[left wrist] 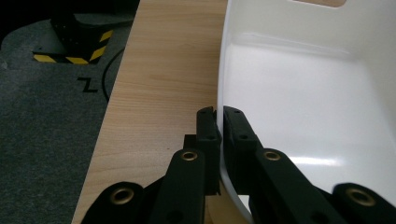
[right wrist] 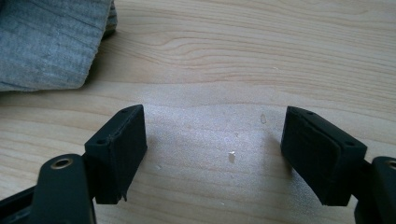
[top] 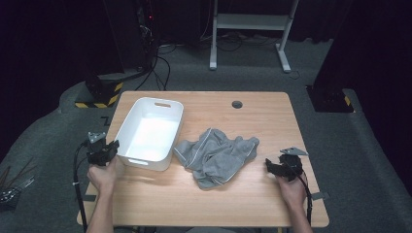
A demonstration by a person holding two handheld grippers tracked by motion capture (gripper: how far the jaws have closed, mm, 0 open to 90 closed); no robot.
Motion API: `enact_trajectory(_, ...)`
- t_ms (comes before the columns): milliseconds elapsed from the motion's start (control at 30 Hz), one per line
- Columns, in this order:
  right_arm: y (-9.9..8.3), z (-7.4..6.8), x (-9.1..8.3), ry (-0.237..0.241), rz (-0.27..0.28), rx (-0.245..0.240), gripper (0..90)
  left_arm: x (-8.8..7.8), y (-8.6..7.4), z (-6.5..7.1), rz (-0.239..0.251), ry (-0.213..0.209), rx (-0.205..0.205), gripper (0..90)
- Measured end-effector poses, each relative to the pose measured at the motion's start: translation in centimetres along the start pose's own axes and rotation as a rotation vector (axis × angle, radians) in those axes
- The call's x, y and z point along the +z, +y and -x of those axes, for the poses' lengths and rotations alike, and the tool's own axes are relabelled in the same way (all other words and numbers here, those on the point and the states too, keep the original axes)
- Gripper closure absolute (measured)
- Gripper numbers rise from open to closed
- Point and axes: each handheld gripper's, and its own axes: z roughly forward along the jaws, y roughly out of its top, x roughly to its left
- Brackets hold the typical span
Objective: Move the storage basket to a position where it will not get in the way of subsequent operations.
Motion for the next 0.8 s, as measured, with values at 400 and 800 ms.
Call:
enact_trajectory(400, 0.0, 0.0, 0.0, 0.001, 0.001, 0.001, 22.3, -0.3, 0.2, 0.6, 0.042, -0.078, 0.009, 51.0)
enact_trajectory(800, 0.0, 0.0, 0.0, 0.004, 0.002, -0.001, 22.9, -2.2, 2.4, 3.0, 0.141, -0.167, 0.045, 34.6)
